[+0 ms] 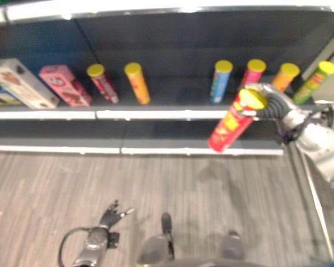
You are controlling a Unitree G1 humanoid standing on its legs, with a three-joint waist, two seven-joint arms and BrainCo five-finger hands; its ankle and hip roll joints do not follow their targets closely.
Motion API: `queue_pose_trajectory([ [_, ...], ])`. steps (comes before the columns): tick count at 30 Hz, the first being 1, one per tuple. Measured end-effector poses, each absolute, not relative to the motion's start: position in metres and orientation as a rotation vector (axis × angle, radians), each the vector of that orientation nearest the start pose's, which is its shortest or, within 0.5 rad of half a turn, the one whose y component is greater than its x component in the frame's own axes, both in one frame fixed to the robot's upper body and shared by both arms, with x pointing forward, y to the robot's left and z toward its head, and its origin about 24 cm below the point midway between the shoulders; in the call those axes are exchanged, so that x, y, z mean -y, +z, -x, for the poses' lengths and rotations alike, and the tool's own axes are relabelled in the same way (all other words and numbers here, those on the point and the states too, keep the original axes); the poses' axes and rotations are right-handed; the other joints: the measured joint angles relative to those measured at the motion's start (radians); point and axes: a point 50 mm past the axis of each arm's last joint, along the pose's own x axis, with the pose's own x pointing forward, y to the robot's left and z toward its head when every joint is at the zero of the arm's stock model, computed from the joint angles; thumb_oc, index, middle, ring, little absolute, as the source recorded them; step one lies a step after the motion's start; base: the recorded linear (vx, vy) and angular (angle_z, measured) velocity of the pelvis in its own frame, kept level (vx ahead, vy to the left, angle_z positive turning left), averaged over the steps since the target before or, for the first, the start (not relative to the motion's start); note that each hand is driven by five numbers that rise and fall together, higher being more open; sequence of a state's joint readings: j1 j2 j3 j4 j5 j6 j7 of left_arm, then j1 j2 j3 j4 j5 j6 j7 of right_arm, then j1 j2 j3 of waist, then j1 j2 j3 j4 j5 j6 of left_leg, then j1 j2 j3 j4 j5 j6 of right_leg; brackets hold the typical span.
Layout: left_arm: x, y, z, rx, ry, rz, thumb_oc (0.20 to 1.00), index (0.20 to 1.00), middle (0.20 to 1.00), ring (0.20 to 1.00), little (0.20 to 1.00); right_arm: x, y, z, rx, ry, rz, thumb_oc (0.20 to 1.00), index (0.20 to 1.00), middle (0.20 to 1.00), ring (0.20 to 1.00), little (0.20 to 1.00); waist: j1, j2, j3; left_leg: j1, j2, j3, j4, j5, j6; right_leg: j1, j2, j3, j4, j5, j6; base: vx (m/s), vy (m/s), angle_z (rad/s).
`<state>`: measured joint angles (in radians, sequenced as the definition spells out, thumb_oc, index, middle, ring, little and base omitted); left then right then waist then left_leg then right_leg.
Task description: Put the goods on the table back onto the shelves and tidy them up.
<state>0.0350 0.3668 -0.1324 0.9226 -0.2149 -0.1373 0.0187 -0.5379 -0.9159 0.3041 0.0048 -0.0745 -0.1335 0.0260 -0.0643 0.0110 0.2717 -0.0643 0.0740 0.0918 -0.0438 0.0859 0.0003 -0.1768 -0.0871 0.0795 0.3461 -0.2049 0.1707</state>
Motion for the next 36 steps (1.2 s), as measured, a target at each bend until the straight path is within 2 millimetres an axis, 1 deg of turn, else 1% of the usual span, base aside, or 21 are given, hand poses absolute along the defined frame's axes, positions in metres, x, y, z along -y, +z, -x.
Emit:
queue_pose_trajectory([
  [1,-0.26,-0.118,-0.15,-0.813,0.147,-0.202,1.0,1.0,1.0,1.0,1.0,0.201,0.217,-0.311,0.535,0.254,1.043,0.2,0.2,0.2,0.2,0.2,-0.013,-0.019,0.001,0.007,-0.018,-0.004,0.001,-0.02,0.027,-0.05,0.041,-0.013,0.034,0.001,-0.017,0.36,0.099,0.38],
  [3,-0.251,-0.119,-0.156,-0.801,0.129,-0.186,1.0,1.0,1.0,1.0,1.0,0.2,0.221,-0.31,0.553,0.246,1.038,0.2,0.2,0.2,0.2,0.2,-0.036,-0.04,0.016,-0.001,-0.049,-0.03,0.025,-0.046,0.029,-0.114,0.085,-0.057,0.048,0.034,-0.063,0.44,0.041,0.71],
  [4,-0.24,-0.119,-0.162,-0.793,0.091,-0.175,1.0,1.0,1.0,1.0,1.0,0.206,0.22,-0.309,0.533,0.241,1.071,0.2,0.2,0.2,0.2,0.2,-0.069,-0.034,0.032,0.005,-0.064,-0.088,0.036,-0.055,0.009,-0.073,0.076,-0.112,0.007,0.091,-0.132,0.35,-0.009,1.12],
  [6,-0.229,-0.117,-0.166,-0.762,0.042,-0.17,1.0,1.0,1.0,1.0,1.0,0.216,0.221,-0.308,0.503,0.222,1.113,0.2,0.2,0.2,0.2,0.2,-0.071,-0.034,0.042,0.01,-0.055,-0.08,0.131,-0.091,-0.028,-0.012,0.056,-0.178,-0.059,0.117,-0.195,0.34,0.044,0.91],
  [7,-0.228,-0.117,-0.166,-0.762,0.036,-0.169,1.0,1.0,1.0,1.0,1.0,0.217,0.221,-0.308,0.497,0.213,1.113,0.2,0.2,0.2,0.2,0.2,-0.065,-0.038,0.044,0.012,-0.059,-0.076,0.179,-0.109,-0.042,-0.002,0.053,-0.184,-0.065,0.122,-0.203,0.29,0.076,0.57],
  [8,-0.227,-0.119,-0.163,-0.772,0.034,-0.162,1.0,1.0,1.0,1.0,1.0,0.218,0.226,-0.308,0.512,0.201,1.119,0.2,0.2,0.2,0.2,0.2,-0.067,-0.029,0.049,0.008,-0.048,-0.081,0.309,-0.157,-0.094,0.011,0.053,-0.2,-0.068,0.094,-0.211,0.24,0.094,0.52],
  [9,-0.225,-0.119,-0.163,-0.77,0.03,-0.157,1.0,1.0,1.0,1.0,1.0,0.221,0.231,-0.307,0.519,0.182,1.12,0.2,0.2,0.2,0.2,0.2,-0.074,-0.026,0.057,-0.018,-0.041,-0.079,0.387,-0.177,-0.12,0.015,0.05,-0.214,-0.066,0.111,-0.223,0.22,0.101,0.39],
  [10,-0.223,-0.119,-0.163,-0.77,0.029,-0.154,1.0,1.0,1.0,1.0,1.0,0.222,0.234,-0.308,0.528,0.166,1.118,0.2,0.2,0.2,0.2,0.2,-0.061,-0.022,0.064,-0.041,-0.042,-0.077,0.435,-0.187,-0.134,0.017,0.051,-0.216,-0.066,0.111,-0.226,0.27,0.134,0.16],
  [12,-0.222,-0.121,-0.159,-0.784,0.029,-0.148,1.0,1.0,1.0,1.0,1.0,0.221,0.235,-0.309,0.528,0.166,1.117,0.2,0.2,0.2,0.2,0.2,-0.051,-0.007,0.093,-0.075,-0.029,-0.083,0.539,-0.183,-0.134,0.057,0.059,-0.206,-0.088,0.101,-0.222,0.3,0.18,-0.09],
  [14,-0.223,-0.124,-0.151,-0.803,0.035,-0.145,1.0,1.0,1.0,1.0,1.0,0.219,0.233,-0.309,0.526,0.175,1.112,0.2,0.2,0.2,0.2,0.2,-0.036,-0.001,0.101,-0.075,-0.014,-0.071,0.489,-0.204,-0.125,0.086,0.062,-0.18,-0.13,0.11,-0.244,0.25,0.197,-0.31],
  [17,-0.224,-0.125,-0.149,-0.809,0.038,-0.145,1.0,1.0,1.0,1.0,1.0,0.218,0.233,-0.31,0.528,0.174,1.105,0.2,0.2,0.2,0.2,0.2,-0.027,0.006,0.105,-0.091,0.026,-0.077,0.35,-0.193,-0.125,0.09,0.059,-0.143,-0.154,0.128,-0.213,0.28,0.263,-0.34],
  [19,-0.223,-0.124,-0.151,-0.803,0.036,-0.146,1.0,1.0,1.0,1.0,1.0,0.219,0.229,-0.313,0.513,0.166,1.093,0.2,0.2,0.2,0.2,0.2,-0.013,0.009,0.105,-0.092,0.042,-0.15,0.166,-0.152,-0.146,0.101,0.058,-0.112,-0.2,0.136,-0.198,0.3,0.279,-0.45],
  [20,-0.223,-0.124,-0.151,-0.8,0.036,-0.145,1.0,1.0,1.0,1.0,1.0,0.22,0.229,-0.314,0.508,0.162,1.093,0.2,0.2,0.2,0.2,0.2,0.003,0.018,0.109,-0.096,0.055,-0.181,0.119,-0.106,-0.147,0.102,0.056,-0.095,-0.206,0.16,-0.194,0.31,0.356,-0.58],
  [21,-0.223,-0.125,-0.149,-0.806,0.038,-0.144,1.0,1.0,1.0,1.0,1.0,0.219,0.227,-0.315,0.508,0.159,1.082,0.2,0.2,0.2,0.2,0.2,0.004,0.043,0.106,-0.123,0.062,-0.252,0.095,-0.081,-0.171,0.112,0.057,-0.068,-0.223,0.131,-0.16,0.26,0.352,-0.7],
  [23,-0.222,-0.125,-0.15,-0.801,0.039,-0.142,1.0,1.0,1.0,1.0,1.0,0.218,0.231,-0.316,0.524,0.148,1.091,0.2,0.2,0.2,0.2,0.2,0.01,0.076,0.111,-0.141,0.065,-0.277,0.092,-0.038,-0.163,0.116,0.041,-0.034,-0.227,0.134,-0.141,0.21,0.414,-0.66],
  [24,-0.221,-0.126,-0.148,-0.808,0.04,-0.138,1.0,1.0,1.0,1.0,1.0,0.218,0.232,-0.316,0.528,0.146,1.115,0.2,0.2,0.2,0.2,0.2,0.012,0.1,0.106,-0.135,0.064,-0.262,0.082,-0.035,-0.157,0.118,0.026,-0.003,-0.23,0.126,-0.112,0.13,0.443,-0.91],
  [25,-0.219,-0.128,-0.144,-0.814,0.042,-0.132,1.0,1.0,1.0,1.0,1.0,0.214,0.238,-0.318,0.551,0.141,1.14,0.2,0.2,0.2,0.2,0.2,0.024,0.135,0.104,-0.117,0.074,-0.229,0.077,-0.007,-0.121,0.104,0.009,0.016,-0.213,0.111,-0.095,0.06,0.314,-0.94],
  [28,-0.228,-0.12,-0.154,-0.768,0.063,-0.157,1.0,1.0,1.0,1.0,1.0,0.211,0.241,-0.318,0.577,0.116,1.146,0.2,0.2,0.2,0.2,0.2,0.018,0.111,0.112,-0.124,-0.049,-0.132,0.088,0.013,-0.066,0.059,-0.156,0.013,-0.172,0.09,-0.07,-0.04,0.27,-0.52],
  [29,-0.235,-0.115,-0.159,-0.747,0.068,-0.182,1.0,1.0,1.0,1.0,1.0,0.204,0.249,-0.323,0.603,0.12,1.172,0.2,0.2,0.2,0.2,0.2,0.034,0.1,0.115,-0.152,-0.081,-0.082,0.111,-0.004,-0.033,0.011,-0.208,0.025,-0.172,0.13,-0.047,-0.08,0.115,-0.49],
  [32,-0.262,-0.095,-0.181,-0.659,0.147,-0.228,1.0,1.0,1.0,1.0,1.0,0.201,0.269,-0.329,0.657,0.063,1.197,0.2,0.2,0.2,0.2,0.2,0.069,0.086,0.142,-0.234,-0.115,-0.038,0.163,-0.018,-0.014,-0.022,-0.253,0.015,-0.252,0.192,0.023,-0.09,0.129,-0.39],
  [36,-0.272,-0.089,-0.183,-0.632,0.168,-0.251,1.0,1.0,1.0,1.0,1.0,0.208,0.285,-0.339,0.673,-0.029,1.249,0.2,0.2,0.2,0.2,0.2,0.09,0.081,0.164,-0.287,-0.108,-0.041,0.193,-0.026,-0.012,-0.024,-0.247,-0.01,-0.32,0.223,0.068,-0.04,0.026,-0.01],
])
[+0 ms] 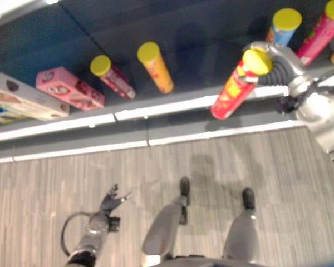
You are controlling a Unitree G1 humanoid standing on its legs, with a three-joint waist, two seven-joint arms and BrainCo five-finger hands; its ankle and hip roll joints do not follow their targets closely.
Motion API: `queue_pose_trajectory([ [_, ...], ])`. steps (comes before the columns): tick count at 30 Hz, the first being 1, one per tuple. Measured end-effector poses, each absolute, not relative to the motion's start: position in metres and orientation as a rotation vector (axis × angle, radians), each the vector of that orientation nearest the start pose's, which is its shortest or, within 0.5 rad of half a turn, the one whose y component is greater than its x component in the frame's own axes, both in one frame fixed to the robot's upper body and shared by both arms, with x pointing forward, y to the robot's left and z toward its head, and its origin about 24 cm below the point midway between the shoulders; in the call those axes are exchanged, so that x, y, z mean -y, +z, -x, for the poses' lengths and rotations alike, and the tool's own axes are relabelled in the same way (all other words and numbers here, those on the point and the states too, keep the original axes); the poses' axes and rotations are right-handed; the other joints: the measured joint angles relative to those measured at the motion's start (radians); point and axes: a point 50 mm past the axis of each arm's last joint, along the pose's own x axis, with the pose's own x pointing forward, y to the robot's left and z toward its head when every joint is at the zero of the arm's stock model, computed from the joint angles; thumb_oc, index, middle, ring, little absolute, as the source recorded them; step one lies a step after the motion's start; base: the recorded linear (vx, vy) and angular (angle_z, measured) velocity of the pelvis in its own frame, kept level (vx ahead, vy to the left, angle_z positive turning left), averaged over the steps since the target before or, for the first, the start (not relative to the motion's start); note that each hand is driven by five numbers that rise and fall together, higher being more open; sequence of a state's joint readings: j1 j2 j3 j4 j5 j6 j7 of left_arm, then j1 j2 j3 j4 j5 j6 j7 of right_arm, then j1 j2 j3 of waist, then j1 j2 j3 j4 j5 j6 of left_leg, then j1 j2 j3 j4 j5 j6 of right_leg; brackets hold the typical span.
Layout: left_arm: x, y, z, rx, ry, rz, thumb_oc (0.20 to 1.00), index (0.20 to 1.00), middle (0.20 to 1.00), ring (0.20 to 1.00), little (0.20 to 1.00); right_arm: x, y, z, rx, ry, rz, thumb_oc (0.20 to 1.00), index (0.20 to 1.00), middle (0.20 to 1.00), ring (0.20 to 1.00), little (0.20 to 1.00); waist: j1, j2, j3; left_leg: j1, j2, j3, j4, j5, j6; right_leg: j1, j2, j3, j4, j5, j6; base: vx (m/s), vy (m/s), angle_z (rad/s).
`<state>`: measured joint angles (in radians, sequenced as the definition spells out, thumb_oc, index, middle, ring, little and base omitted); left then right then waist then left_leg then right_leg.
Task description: Put the goods on the table back onto the shelves and tidy them up.
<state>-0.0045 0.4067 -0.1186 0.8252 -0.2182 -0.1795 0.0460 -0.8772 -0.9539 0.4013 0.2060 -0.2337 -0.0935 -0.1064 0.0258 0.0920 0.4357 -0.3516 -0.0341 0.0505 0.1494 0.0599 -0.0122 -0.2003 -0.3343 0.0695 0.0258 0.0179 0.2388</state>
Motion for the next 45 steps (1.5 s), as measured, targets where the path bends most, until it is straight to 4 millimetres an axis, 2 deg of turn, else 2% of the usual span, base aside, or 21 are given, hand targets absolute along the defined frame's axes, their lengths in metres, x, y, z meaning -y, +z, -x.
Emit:
queue_pose_trajectory([
  [6,-0.265,-0.096,-0.174,-0.657,0.169,-0.22,1.0,1.0,1.0,1.0,1.0,0.223,0.306,-0.345,0.682,-0.181,1.332,0.2,0.2,0.2,0.2,0.2,-0.01,0.014,0.031,-0.063,0.016,-0.034,0.038,-0.005,-0.009,-0.018,0.021,-0.029,-0.015,0.005,0.001,0.01,-0.058,0.11],
  [10,-0.266,-0.095,-0.175,-0.639,0.203,-0.189,1.0,1.0,1.0,1.0,1.0,0.216,0.335,-0.347,0.766,-0.26,1.406,0.2,0.2,0.2,0.2,0.2,-0.011,0.023,0.063,-0.102,0.011,-0.046,0.057,-0.005,-0.009,-0.044,0.021,-0.034,-0.002,0.004,0.002,0.0,-0.063,0.08],
  [13,-0.265,-0.094,-0.177,-0.629,0.213,-0.189,1.0,1.0,1.0,1.0,1.0,0.212,0.351,-0.345,0.821,-0.307,1.39,0.2,0.2,0.2,0.2,0.2,0.0,0.03,0.08,-0.109,0.008,-0.055,0.058,-0.005,-0.009,-0.051,0.02,-0.047,0.01,0.005,0.007,0.01,-0.054,0.09],
  [22,-0.265,-0.095,-0.176,-0.628,0.236,-0.153,1.0,1.0,1.0,1.0,1.0,0.206,0.359,-0.347,0.84,-0.32,1.394,0.2,0.2,0.2,0.2,0.2,0.012,0.033,0.082,-0.12,-0.006,-0.082,0.058,-0.005,-0.009,-0.067,0.012,-0.075,0.066,-0.035,0.014,0.0,-0.041,0.11],
  [27,-0.263,-0.095,-0.176,-0.624,0.237,-0.147,1.0,1.0,1.0,1.0,1.0,0.212,0.352,-0.36,0.759,-0.344,1.431,0.2,0.2,0.2,0.2,0.2,0.016,0.035,0.083,-0.125,-0.011,-0.105,0.06,0.0,-0.013,-0.097,0.01,-0.084,0.151,-0.082,0.012,0.0,-0.037,0.13],
  [32,-0.248,-0.082,-0.188,-0.533,0.182,-0.121,1.0,1.0,1.0,1.0,1.0,0.214,0.356,-0.362,0.752,-0.374,1.455,0.2,0.2,0.2,0.2,0.2,0.021,0.053,0.092,-0.137,-0.027,-0.12,0.061,0.008,-0.012,-0.124,-0.004,-0.092,0.205,-0.11,0.015,0.0,-0.018,0.12],
  [39,-0.246,-0.073,-0.193,-0.484,0.168,-0.118,1.0,1.0,1.0,1.0,1.0,0.21,0.368,-0.363,0.777,-0.405,1.498,0.2,0.2,0.2,0.2,0.2,0.036,0.066,0.095,-0.153,-0.031,-0.132,0.061,0.012,-0.016,-0.161,-0.008,-0.103,0.271,-0.147,0.01,0.01,-0.003,0.07],
  [45,-0.244,-0.069,-0.196,-0.461,0.16,-0.115,1.0,1.0,1.0,1.0,1.0,0.209,0.368,-0.363,0.785,-0.416,1.541,0.2,0.2,0.2,0.2,0.2,0.04,0.068,0.094,-0.153,-0.045,-0.15,0.061,0.013,-0.017,-0.176,-0.024,-0.109,0.325,-0.182,0.009,0.02,0.007,0.1],
])
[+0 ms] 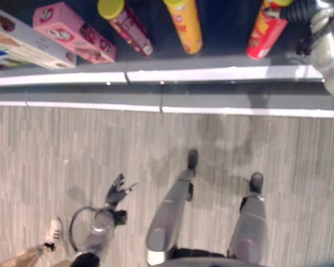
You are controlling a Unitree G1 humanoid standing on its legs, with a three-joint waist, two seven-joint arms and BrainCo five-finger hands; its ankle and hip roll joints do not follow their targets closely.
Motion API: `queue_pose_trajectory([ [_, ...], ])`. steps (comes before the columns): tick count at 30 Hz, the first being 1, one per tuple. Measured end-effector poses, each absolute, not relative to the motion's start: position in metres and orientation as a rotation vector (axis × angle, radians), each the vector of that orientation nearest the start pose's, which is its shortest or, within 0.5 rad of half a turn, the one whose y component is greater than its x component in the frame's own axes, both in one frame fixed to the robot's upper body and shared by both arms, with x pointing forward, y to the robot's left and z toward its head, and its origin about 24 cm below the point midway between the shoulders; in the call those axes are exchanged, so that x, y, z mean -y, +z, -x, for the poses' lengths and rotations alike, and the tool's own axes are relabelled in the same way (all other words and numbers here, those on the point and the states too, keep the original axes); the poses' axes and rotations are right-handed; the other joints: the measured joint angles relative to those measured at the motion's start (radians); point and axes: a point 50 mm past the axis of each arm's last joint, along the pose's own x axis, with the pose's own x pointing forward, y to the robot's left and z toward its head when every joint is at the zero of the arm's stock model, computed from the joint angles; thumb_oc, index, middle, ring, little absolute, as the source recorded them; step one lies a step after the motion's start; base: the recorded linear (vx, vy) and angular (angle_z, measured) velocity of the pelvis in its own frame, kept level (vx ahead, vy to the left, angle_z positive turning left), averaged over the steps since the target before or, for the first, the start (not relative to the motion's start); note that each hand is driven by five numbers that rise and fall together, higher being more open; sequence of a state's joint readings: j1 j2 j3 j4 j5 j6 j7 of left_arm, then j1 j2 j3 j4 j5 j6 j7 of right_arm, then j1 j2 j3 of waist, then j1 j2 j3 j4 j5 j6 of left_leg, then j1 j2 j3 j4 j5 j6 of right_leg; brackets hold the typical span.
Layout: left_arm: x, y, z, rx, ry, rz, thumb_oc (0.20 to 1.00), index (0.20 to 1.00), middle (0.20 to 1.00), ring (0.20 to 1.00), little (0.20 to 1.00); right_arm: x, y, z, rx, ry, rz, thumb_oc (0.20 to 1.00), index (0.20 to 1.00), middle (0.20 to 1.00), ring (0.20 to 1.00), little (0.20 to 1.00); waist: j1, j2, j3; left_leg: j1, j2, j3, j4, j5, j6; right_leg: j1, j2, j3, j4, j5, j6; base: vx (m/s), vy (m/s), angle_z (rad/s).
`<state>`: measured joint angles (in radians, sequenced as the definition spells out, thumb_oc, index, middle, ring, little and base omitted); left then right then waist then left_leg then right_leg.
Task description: Put the goods on the table back onto the shelves and tidy them up.
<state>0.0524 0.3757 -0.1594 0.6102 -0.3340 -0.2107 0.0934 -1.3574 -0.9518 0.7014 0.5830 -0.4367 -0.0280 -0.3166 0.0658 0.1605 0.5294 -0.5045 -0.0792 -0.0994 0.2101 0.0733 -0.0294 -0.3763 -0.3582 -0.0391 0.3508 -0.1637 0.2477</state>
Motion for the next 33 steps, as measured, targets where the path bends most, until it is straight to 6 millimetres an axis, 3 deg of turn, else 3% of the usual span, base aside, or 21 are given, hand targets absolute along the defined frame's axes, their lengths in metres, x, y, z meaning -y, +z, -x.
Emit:
queue_pose_trajectory([
  [12,-0.242,-0.066,-0.194,-0.444,0.15,-0.109,1.0,1.0,1.0,1.0,1.0,0.209,0.369,-0.363,0.794,-0.434,1.572,0.2,0.2,0.2,0.2,0.2,0.014,0.008,-0.005,-0.002,-0.013,-0.004,0.0,0.0,0.0,-0.015,-0.018,-0.001,0.037,-0.023,-0.001,0.0,0.0,0.02],
  [15,-0.251,-0.081,-0.197,-0.527,0.184,-0.142,1.0,1.0,1.0,1.0,1.0,0.199,0.371,-0.363,0.823,-0.422,1.585,0.2,0.2,0.2,0.2,0.2,0.011,0.023,-0.016,-0.015,-0.011,-0.004,0.001,0.003,-0.002,-0.033,-0.017,0.001,0.042,-0.023,0.0,0.0,-0.007,-0.01],
  [16,-0.253,-0.082,-0.195,-0.541,0.196,-0.14,1.0,1.0,1.0,1.0,1.0,0.199,0.373,-0.363,0.826,-0.424,1.587,0.52,0.52,0.52,0.52,0.52,0.011,0.025,-0.016,-0.018,-0.011,-0.004,0.001,0.003,-0.003,-0.037,-0.016,0.001,0.044,-0.023,0.0,0.0,0.0,0.0],
  [17,-0.254,-0.085,-0.191,-0.555,0.205,-0.134,1.0,1.0,1.0,1.0,1.0,0.202,0.375,-0.363,0.812,-0.443,1.586,1.0,1.0,1.0,1.0,1.0,0.014,0.026,-0.017,-0.019,-0.011,-0.005,-0.001,0.005,-0.004,-0.039,-0.016,0.001,0.045,-0.023,-0.001,0.0,-0.012,0.03],
  [25,-0.252,-0.091,-0.186,-0.583,0.21,-0.126,1.0,1.0,1.0,1.0,1.0,0.21,0.377,-0.365,0.773,-0.484,1.585,1.0,1.0,1.0,1.0,1.0,0.024,0.028,-0.019,-0.016,-0.012,-0.009,0.0,0.011,-0.003,-0.038,-0.016,-0.001,0.056,-0.026,-0.001,0.0,-0.001,0.02],
  [29,-0.251,-0.088,-0.192,-0.571,0.208,-0.126,1.0,1.0,1.0,1.0,1.0,0.204,0.38,-0.362,0.817,-0.484,1.573,1.0,1.0,1.0,1.0,1.0,0.022,0.029,-0.019,-0.01,-0.01,-0.007,0.0,0.013,-0.003,-0.034,-0.016,0.001,0.058,-0.025,0.001,0.0,0.0,0.0],
  [33,-0.251,-0.085,-0.199,-0.561,0.217,-0.131,1.0,1.0,1.0,1.0,1.0,0.184,0.387,-0.349,0.948,-0.46,1.546,1.0,1.0,1.0,1.0,1.0,0.016,0.029,-0.019,0.014,-0.007,-0.005,-0.002,0.013,-0.002,-0.008,-0.009,0.002,0.052,-0.022,0.002,0.0,0.002,-0.02],
])
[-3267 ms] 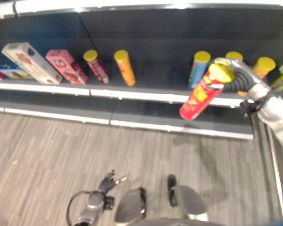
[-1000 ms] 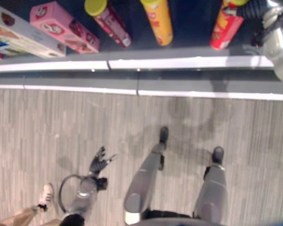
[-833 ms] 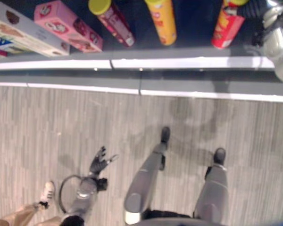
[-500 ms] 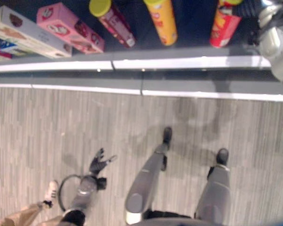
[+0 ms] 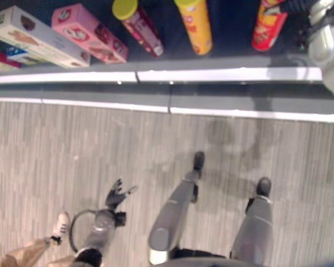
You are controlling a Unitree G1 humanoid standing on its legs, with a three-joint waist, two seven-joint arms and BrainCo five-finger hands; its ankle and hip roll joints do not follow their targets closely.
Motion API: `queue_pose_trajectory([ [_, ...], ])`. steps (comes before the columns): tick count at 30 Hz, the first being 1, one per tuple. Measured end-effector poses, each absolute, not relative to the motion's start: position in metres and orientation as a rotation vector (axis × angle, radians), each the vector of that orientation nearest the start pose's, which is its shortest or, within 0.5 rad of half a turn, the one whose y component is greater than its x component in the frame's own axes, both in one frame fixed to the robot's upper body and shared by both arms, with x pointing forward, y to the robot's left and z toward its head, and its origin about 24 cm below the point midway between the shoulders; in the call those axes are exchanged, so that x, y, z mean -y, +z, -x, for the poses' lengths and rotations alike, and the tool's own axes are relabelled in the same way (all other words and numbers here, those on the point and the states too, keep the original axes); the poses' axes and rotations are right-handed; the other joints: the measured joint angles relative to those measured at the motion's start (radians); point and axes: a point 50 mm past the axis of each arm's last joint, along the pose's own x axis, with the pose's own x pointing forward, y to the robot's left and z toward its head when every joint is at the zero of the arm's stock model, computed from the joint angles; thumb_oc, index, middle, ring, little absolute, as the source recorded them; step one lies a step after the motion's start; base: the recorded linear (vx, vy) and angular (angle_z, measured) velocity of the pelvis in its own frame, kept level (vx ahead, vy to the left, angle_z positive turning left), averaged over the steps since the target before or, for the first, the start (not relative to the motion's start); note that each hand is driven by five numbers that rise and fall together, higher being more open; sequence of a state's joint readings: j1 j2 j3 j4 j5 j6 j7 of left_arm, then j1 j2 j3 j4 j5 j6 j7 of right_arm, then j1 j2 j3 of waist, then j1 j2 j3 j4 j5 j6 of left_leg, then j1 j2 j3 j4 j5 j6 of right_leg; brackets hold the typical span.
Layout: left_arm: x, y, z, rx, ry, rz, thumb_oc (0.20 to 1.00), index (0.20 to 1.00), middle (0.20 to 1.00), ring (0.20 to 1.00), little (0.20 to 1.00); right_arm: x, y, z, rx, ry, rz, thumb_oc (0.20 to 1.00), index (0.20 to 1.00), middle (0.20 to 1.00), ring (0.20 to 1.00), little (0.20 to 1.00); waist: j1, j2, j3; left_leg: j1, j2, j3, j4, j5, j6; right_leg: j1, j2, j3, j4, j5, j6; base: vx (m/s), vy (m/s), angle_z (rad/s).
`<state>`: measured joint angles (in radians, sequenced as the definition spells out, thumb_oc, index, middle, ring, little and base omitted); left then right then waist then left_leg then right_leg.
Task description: Put the goods on the table back onto the shelves and tidy them up.
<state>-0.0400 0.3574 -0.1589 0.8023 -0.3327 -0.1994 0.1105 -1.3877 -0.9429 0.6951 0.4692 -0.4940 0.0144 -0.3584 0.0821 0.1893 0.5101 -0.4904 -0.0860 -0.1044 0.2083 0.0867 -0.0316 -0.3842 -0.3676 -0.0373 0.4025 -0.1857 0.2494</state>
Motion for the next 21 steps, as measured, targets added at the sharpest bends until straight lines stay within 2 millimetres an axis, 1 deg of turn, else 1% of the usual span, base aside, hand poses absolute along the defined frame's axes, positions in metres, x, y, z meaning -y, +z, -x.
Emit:
queue_pose_trajectory([
  [1,-0.25,-0.083,-0.203,-0.553,0.221,-0.13,1.0,1.0,1.0,1.0,1.0,0.18,0.388,-0.341,1.0,-0.463,1.512,1.0,1.0,1.0,1.0,1.0,-0.002,0.0,-0.001,0.007,0.003,0.0,-0.001,0.0,0.0,0.011,0.004,-0.002,-0.004,0.001,-0.001,0.0,0.0,0.0],
  [2,-0.25,-0.083,-0.204,-0.548,0.22,-0.131,1.0,1.0,1.0,1.0,1.0,0.177,0.389,-0.338,1.03,-0.464,1.501,1.0,1.0,1.0,1.0,1.0,-0.002,0.0,-0.001,0.007,0.006,0.0,0.0,0.0,0.0,0.012,0.007,-0.002,-0.007,0.004,-0.003,0.0,0.0,-0.06],
  [4,-0.25,-0.082,-0.204,-0.546,0.219,-0.131,1.0,1.0,1.0,1.0,1.0,0.175,0.39,-0.336,1.049,-0.465,1.495,1.0,1.0,1.0,1.0,1.0,-0.002,0.0,-0.001,0.007,0.011,0.0,0.0,0.0,0.0,0.012,0.012,0.0,-0.013,0.01,-0.004,0.02,0.004,-0.07],
  [5,-0.247,-0.08,-0.21,-0.534,0.22,-0.124,1.0,1.0,1.0,1.0,1.0,0.18,0.384,-0.334,1.038,-0.472,1.458,1.0,1.0,1.0,1.0,1.0,-0.014,-0.004,-0.001,0.011,0.019,0.0,0.0,0.002,-0.002,0.019,0.024,-0.002,-0.018,0.015,-0.005,0.0,0.0,0.0],
  [6,-0.247,-0.081,-0.21,-0.541,0.226,-0.124,1.0,1.0,1.0,1.0,1.0,0.182,0.378,-0.327,1.06,-0.471,1.395,1.0,1.0,1.0,1.0,1.0,-0.011,-0.007,0.0,0.017,0.022,-0.001,-0.001,0.002,-0.002,0.031,0.028,-0.004,-0.027,0.018,-0.009,0.05,0.034,-0.1],
  [7,-0.25,-0.084,-0.208,-0.568,0.235,-0.14,1.0,1.0,1.0,1.0,1.0,0.176,0.345,-0.319,1.083,-0.402,1.263,1.0,1.0,1.0,1.0,1.0,-0.009,-0.032,-0.004,0.047,0.036,0.006,-0.014,0.001,-0.003,0.066,0.04,-0.002,-0.064,0.03,-0.011,0.06,0.052,-0.24],
  [8,-0.249,-0.084,-0.208,-0.573,0.23,-0.146,1.0,1.0,1.0,1.0,1.0,0.17,0.325,-0.32,1.055,-0.324,1.227,1.0,1.0,1.0,1.0,1.0,-0.025,-0.051,-0.01,0.064,0.045,0.013,-0.027,0.001,-0.003,0.077,0.047,0.005,-0.088,0.042,-0.013,0.09,0.096,-0.37],
  [9,-0.248,-0.084,-0.209,-0.577,0.222,-0.172,1.0,1.0,1.0,1.0,1.0,0.167,0.3,-0.319,1.014,-0.257,1.108,1.0,1.0,1.0,1.0,1.0,-0.04,-0.074,-0.017,0.081,0.054,0.027,-0.032,-0.002,-0.008,0.091,0.055,0.008,-0.111,0.053,-0.015,0.08,0.099,-0.43],
  [10,-0.248,-0.085,-0.207,-0.587,0.224,-0.18,1.0,1.0,1.0,1.0,1.0,0.166,0.263,-0.317,0.913,-0.204,0.917,1.0,1.0,1.0,1.0,1.0,-0.051,-0.11,-0.029,0.107,0.064,0.039,-0.042,-0.008,-0.012,0.113,0.06,0.023,-0.132,0.06,-0.018,0.1,0.106,-0.47],
  [11,-0.247,-0.088,-0.205,-0.599,0.225,-0.185,1.0,1.0,1.0,1.0,1.0,0.165,0.226,-0.312,0.791,-0.161,0.753,1.0,1.0,1.0,1.0,1.0,-0.059,-0.137,-0.047,0.122,0.073,0.06,-0.038,-0.014,-0.014,0.129,0.065,0.033,-0.152,0.069,-0.017,0.1,0.091,-0.62],
  [12,-0.242,-0.091,-0.206,-0.614,0.211,-0.196,1.0,1.0,1.0,1.0,1.0,0.168,0.178,-0.302,0.63,-0.088,0.659,1.0,1.0,1.0,1.0,1.0,-0.083,-0.165,-0.064,0.14,0.082,0.085,-0.034,-0.03,-0.012,0.148,0.075,0.059,-0.179,0.082,-0.019,0.11,0.159,-0.84],
  [13,-0.237,-0.094,-0.206,-0.626,0.196,-0.208,1.0,1.0,1.0,1.0,1.0,0.173,0.137,-0.29,0.465,-0.03,0.61,1.0,1.0,1.0,1.0,1.0,-0.122,-0.195,-0.08,0.157,0.092,0.115,-0.032,-0.042,-0.015,0.159,0.08,0.089,-0.212,0.106,-0.017,0.08,0.152,-0.87],
  [14,-0.228,-0.094,-0.212,-0.627,0.168,-0.215,1.0,1.0,1.0,1.0,1.0,0.179,0.107,-0.277,0.347,-0.017,0.56,1.0,1.0,1.0,1.0,1.0,-0.166,-0.22,-0.086,0.174,0.098,0.144,-0.017,-0.055,-0.016,0.16,0.084,0.113,-0.233,0.12,-0.015,0.06,0.148,-0.93],
  [15,-0.231,-0.096,-0.208,-0.647,0.185,-0.218,1.0,1.0,1.0,1.0,1.0,0.186,0.085,-0.266,0.255,-0.031,0.515,1.0,1.0,1.0,1.0,1.0,-0.18,-0.236,-0.096,0.192,0.105,0.174,-0.005,-0.069,-0.012,0.165,0.086,0.143,-0.229,0.125,-0.015,0.01,0.065,-1.04],
  [16,-0.231,-0.101,-0.203,-0.671,0.185,-0.231,1.0,1.0,1.0,1.0,1.0,0.194,0.065,-0.257,0.156,-0.025,0.509,1.0,1.0,1.0,1.0,1.0,-0.2,-0.248,-0.116,0.203,0.119,0.21,0.009,-0.09,-0.01,0.164,0.094,0.188,-0.247,0.141,-0.019,-0.01,0.004,-1.16],
  [17,-0.23,-0.101,-0.203,-0.673,0.18,-0.233,1.0,1.0,1.0,1.0,1.0,0.199,0.057,-0.253,0.114,-0.017,0.52,1.0,1.0,1.0,1.0,1.0,-0.216,-0.253,-0.124,0.206,0.134,0.24,0.016,-0.105,-0.01,0.159,0.098,0.212,-0.265,0.149,-0.029,-0.03,-0.085,-1.35],
  [18,-0.229,-0.098,-0.208,-0.653,0.178,-0.232,1.0,1.0,1.0,1.0,1.0,0.206,0.052,-0.251,0.082,-0.021,0.541,1.0,1.0,1.0,1.0,1.0,-0.225,-0.26,-0.129,0.214,0.15,0.281,0.027,-0.12,-0.012,0.142,0.098,0.214,-0.288,0.175,-0.036,-0.02,-0.131,-1.22],
  [19,-0.231,-0.097,-0.209,-0.647,0.184,-0.233,1.0,1.0,1.0,1.0,1.0,0.209,0.051,-0.253,0.073,-0.026,0.551,1.0,1.0,1.0,1.0,1.0,-0.226,-0.258,-0.133,0.209,0.179,0.323,0.04,-0.141,-0.008,0.123,0.084,0.146,-0.298,0.18,-0.049,-0.01,-0.14,-1.35],
  [20,-0.233,-0.096,-0.209,-0.65,0.19,-0.237,1.0,1.0,1.0,1.0,1.0,0.212,0.048,-0.253,0.057,-0.039,0.554,1.0,1.0,1.0,1.0,1.0,-0.221,-0.251,-0.135,0.214,0.212,0.35,0.049,-0.145,-0.012,0.112,0.063,0.039,-0.303,0.181,-0.063,0.06,-0.109,-1.29],
  [21,-0.238,-0.096,-0.208,-0.655,0.204,-0.243,1.0,1.0,1.0,1.0,1.0,0.216,0.047,-0.252,0.046,-0.049,0.556,1.0,1.0,1.0,1.0,1.0,-0.219,-0.247,-0.137,0.235,0.257,0.381,0.053,-0.149,-0.024,0.115,0.055,-0.074,-0.311,0.181,-0.073,0.06,-0.154,-1.14],
])
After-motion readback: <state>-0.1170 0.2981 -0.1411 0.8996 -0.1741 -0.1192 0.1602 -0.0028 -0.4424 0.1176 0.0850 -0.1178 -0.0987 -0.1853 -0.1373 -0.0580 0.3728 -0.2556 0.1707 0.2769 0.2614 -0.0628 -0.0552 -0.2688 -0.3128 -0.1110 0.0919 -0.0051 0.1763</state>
